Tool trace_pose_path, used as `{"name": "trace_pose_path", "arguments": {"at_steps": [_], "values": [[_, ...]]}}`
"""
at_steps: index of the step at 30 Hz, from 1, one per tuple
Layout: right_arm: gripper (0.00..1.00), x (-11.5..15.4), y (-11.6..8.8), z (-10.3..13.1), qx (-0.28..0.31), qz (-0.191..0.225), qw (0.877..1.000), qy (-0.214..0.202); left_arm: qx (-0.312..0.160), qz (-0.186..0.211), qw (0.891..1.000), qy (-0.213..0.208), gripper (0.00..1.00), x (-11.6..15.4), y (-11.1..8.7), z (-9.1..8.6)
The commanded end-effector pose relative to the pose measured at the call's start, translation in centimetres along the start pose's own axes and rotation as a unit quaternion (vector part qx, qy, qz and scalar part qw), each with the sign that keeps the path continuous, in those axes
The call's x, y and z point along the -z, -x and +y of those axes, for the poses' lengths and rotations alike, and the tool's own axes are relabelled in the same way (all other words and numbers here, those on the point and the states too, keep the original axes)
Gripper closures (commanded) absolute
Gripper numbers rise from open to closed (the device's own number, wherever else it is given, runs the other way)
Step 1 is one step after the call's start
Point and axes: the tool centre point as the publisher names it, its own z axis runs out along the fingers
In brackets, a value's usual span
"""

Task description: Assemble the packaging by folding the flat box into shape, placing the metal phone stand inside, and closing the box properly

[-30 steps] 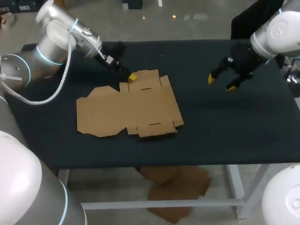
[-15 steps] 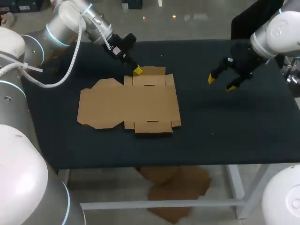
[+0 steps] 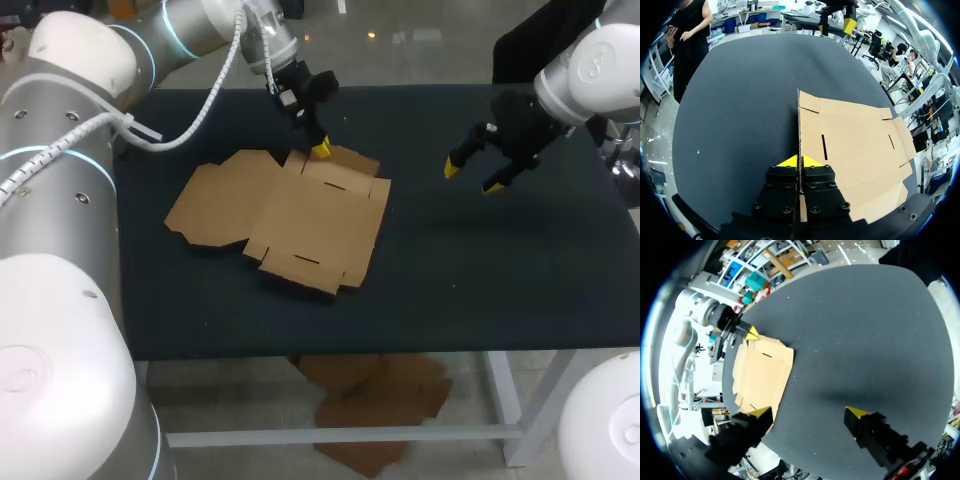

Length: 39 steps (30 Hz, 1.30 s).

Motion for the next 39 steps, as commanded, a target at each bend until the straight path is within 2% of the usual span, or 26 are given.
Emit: {"name": "trace_pose_path", "arguments": {"at_steps": [1,7,8,9,10,11,17,20,27,31,32,33,35,39], "values": [[0.00,0.0,0.0,0.0,0.000,0.001,1.000,-0.001,-0.018,0.125,0.990,0.057,1.00,-0.1,0.4,-0.5],[0.00,0.0,0.0,0.0,0.000,0.001,1.000,-0.001,-0.035,0.127,0.990,0.045,0.98,-0.2,-0.4,-0.2],[0.00,0.0,0.0,0.0,0.000,0.001,1.000,-0.001,-0.033,0.124,0.991,0.043,0.71,-0.2,-0.4,-0.1],[0.00,0.0,0.0,0.0,0.000,0.001,1.000,-0.001,-0.032,0.122,0.991,0.040,0.35,-0.2,-0.5,0.0],[0.00,0.0,0.0,0.0,0.000,0.001,1.000,-0.001,-0.028,0.118,0.992,0.037,0.14,-0.2,-0.6,0.1],[0.00,0.0,0.0,0.0,0.000,0.001,1.000,-0.001,-0.027,0.115,0.992,0.035,0.00,-0.1,-0.7,0.2],[0.00,0.0,0.0,0.0,0.000,0.001,1.000,-0.001,-0.017,0.092,0.996,0.011,0.00,0.6,-1.5,0.9],[0.00,0.0,0.0,0.0,0.000,0.001,1.000,-0.001,-0.006,0.071,0.997,-0.013,0.00,1.3,-2.2,1.3],[0.00,0.0,0.0,0.0,0.000,0.001,1.000,-0.001,0.073,0.008,0.994,-0.077,0.00,3.4,-2.8,2.4],[0.00,0.0,0.0,0.0,0.000,0.001,1.000,-0.001,0.131,-0.043,0.984,-0.111,0.00,4.8,-3.2,3.0],[0.00,0.0,0.0,0.0,0.000,0.001,1.000,-0.001,0.140,-0.046,0.981,-0.123,0.00,5.1,-3.4,3.3],[0.00,0.0,0.0,0.0,0.000,0.001,1.000,-0.001,0.166,-0.067,0.975,-0.130,0.00,5.4,-3.5,3.4],[0.00,0.0,0.0,0.0,0.000,0.001,1.000,-0.001,0.184,-0.084,0.969,-0.143,0.00,5.8,-4.0,3.7],[0.00,0.0,0.0,0.0,0.000,0.001,1.000,-0.001,0.236,-0.142,0.949,-0.153,0.00,6.3,-5.0,4.1]]}}
